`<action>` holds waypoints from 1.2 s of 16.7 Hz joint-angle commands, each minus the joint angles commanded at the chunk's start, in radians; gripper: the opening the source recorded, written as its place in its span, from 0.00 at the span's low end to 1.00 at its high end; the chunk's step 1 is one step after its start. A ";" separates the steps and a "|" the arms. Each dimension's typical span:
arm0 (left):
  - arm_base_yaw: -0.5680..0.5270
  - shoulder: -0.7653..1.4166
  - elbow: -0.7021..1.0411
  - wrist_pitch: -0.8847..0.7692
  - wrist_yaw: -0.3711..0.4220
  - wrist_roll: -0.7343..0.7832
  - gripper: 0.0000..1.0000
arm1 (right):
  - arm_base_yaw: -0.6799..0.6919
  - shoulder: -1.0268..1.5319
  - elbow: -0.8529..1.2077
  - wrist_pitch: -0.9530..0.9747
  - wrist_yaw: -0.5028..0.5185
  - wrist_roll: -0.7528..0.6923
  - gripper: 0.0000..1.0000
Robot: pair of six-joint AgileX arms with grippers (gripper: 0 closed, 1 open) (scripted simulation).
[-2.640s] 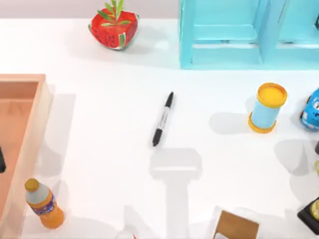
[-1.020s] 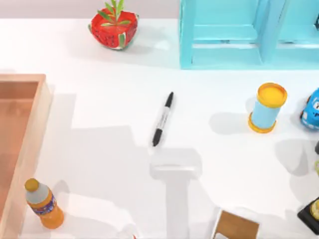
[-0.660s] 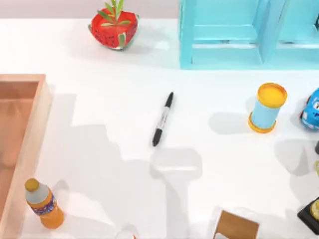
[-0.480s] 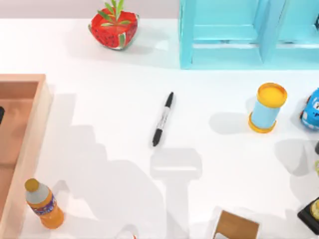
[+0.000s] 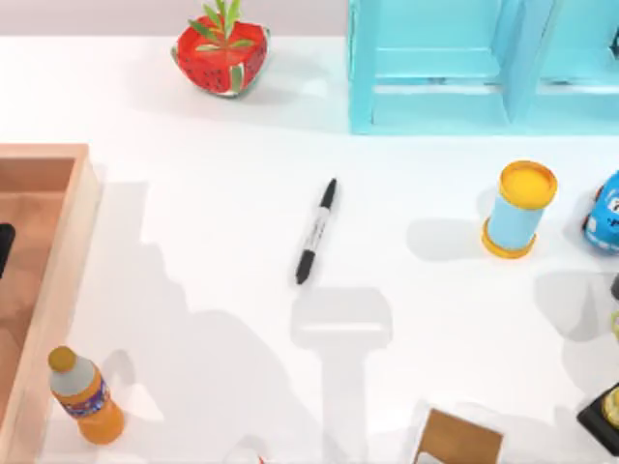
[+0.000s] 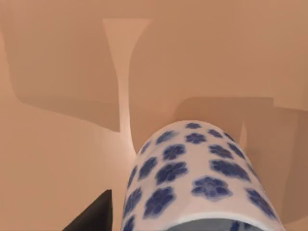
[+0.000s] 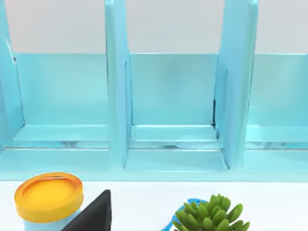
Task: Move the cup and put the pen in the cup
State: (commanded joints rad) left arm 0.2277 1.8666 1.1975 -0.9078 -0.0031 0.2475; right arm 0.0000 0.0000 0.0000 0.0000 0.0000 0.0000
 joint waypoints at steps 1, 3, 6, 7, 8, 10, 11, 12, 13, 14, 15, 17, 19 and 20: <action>0.000 0.000 0.000 0.000 0.000 0.000 0.85 | 0.000 0.000 0.000 0.000 0.000 0.000 1.00; 0.000 0.000 0.000 0.000 0.000 0.000 0.70 | 0.000 0.000 0.000 0.000 0.000 0.000 1.00; 0.000 0.000 0.000 0.000 0.000 0.000 0.47 | 0.000 0.000 0.000 0.000 0.000 0.000 1.00; 0.000 0.000 0.000 0.000 0.000 0.000 0.40 | 0.000 0.000 0.000 0.000 0.000 0.000 1.00; 0.000 0.000 0.000 0.000 0.000 0.000 0.32 | 0.000 0.000 0.000 0.000 0.000 0.000 1.00; 0.000 0.000 0.000 0.000 0.000 0.000 0.17 | 0.000 0.000 0.000 0.000 0.000 0.000 1.00; 0.000 0.000 0.000 0.000 0.000 0.000 0.10 | 0.000 0.000 0.000 0.000 0.000 0.000 1.00; 0.000 0.000 0.000 0.000 0.000 0.000 0.02 | 0.000 0.000 0.000 0.000 0.000 0.000 1.00; 0.000 0.000 0.000 0.000 0.000 0.000 0.00 | 0.000 0.000 0.000 0.000 0.000 0.000 1.00; 0.000 0.000 0.000 0.000 0.000 0.000 0.00 | 0.000 0.000 0.000 0.000 0.000 0.000 1.00; 0.000 0.000 0.000 0.000 0.000 0.000 0.00 | 0.000 0.000 0.000 0.000 0.000 0.000 1.00; 0.000 0.000 0.000 0.000 0.000 0.000 0.00 | 0.000 0.000 0.000 0.000 0.000 0.000 1.00; 0.000 0.000 0.000 0.000 0.000 0.000 0.00 | 0.000 0.000 0.000 0.000 0.000 0.000 1.00; 0.000 0.000 0.000 0.000 0.000 0.000 0.00 | 0.000 0.000 0.000 0.000 0.000 0.000 1.00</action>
State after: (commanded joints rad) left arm 0.2277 1.8666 1.1975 -0.9078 -0.0031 0.2475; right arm 0.0000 0.0000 0.0000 0.0000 0.0000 0.0000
